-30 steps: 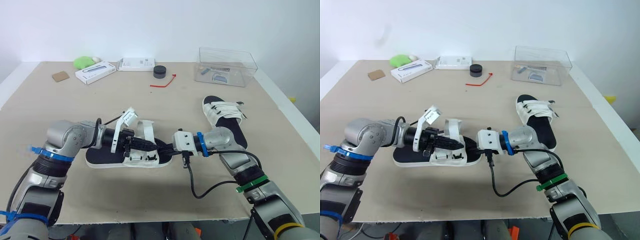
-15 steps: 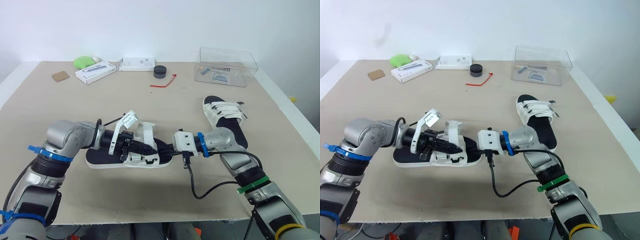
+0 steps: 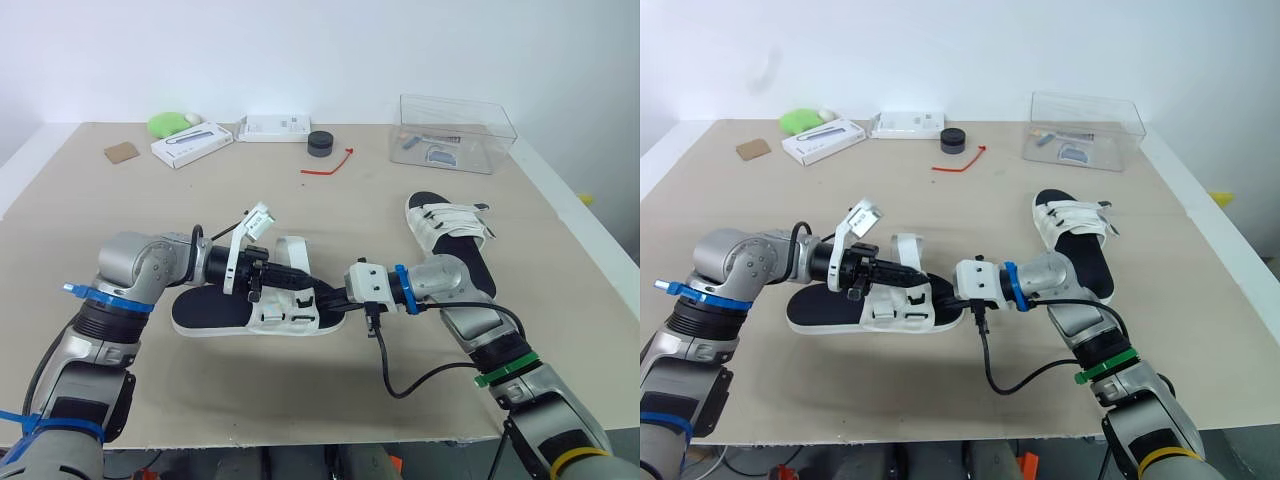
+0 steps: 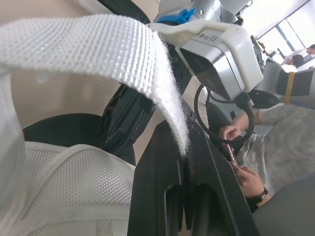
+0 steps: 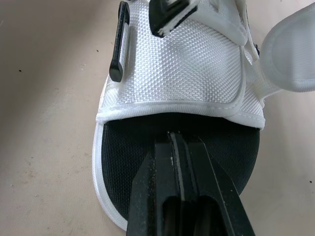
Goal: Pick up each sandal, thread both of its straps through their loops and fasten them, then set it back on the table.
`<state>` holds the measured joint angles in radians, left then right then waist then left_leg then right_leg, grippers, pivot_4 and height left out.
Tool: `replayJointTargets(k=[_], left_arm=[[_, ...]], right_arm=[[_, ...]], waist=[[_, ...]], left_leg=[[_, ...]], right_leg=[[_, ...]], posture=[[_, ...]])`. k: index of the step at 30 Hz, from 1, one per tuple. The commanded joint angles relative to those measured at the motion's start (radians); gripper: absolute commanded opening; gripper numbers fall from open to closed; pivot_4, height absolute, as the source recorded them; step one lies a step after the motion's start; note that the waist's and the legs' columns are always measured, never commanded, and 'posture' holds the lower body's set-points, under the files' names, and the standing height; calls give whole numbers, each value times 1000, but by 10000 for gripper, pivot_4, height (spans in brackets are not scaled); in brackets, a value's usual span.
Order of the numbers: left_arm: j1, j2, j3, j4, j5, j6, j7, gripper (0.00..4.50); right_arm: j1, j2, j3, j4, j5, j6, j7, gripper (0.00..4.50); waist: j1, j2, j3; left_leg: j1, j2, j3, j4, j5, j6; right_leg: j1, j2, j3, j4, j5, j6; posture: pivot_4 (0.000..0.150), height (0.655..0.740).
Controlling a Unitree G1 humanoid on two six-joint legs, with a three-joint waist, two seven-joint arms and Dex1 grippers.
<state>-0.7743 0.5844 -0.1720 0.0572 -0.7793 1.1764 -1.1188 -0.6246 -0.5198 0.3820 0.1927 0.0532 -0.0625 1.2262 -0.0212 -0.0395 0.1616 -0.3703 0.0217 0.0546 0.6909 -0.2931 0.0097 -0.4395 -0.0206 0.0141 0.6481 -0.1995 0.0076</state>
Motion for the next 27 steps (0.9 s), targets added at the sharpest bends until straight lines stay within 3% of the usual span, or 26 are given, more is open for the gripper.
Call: replayJointTargets(k=[1, 13, 27], left_arm=[[10, 27, -21, -55, 7, -6, -34, 160], [23, 37, -39, -66, 14, 7, -57, 160], [28, 5, -81, 20, 148, -96, -4, 160]], right_arm=[[28, -13, 20, 7, -33, 16, 8, 0], [32, -16, 22, 1, -32, 18, 10, 0], [36, -14, 31, -5, -35, 9, 16, 0]], waist=[[0, 0, 0], [0, 0, 0], [0, 0, 0]], left_leg=[[0, 0, 0, 0, 0, 0], [0, 0, 0, 0, 0, 0], [0, 0, 0, 0, 0, 0]], right_leg=[[0, 0, 0, 0, 0, 0], [0, 0, 0, 0, 0, 0], [0, 0, 0, 0, -1, 0]], posture=[[1500, 7400], [1500, 7400], [1500, 7400]])
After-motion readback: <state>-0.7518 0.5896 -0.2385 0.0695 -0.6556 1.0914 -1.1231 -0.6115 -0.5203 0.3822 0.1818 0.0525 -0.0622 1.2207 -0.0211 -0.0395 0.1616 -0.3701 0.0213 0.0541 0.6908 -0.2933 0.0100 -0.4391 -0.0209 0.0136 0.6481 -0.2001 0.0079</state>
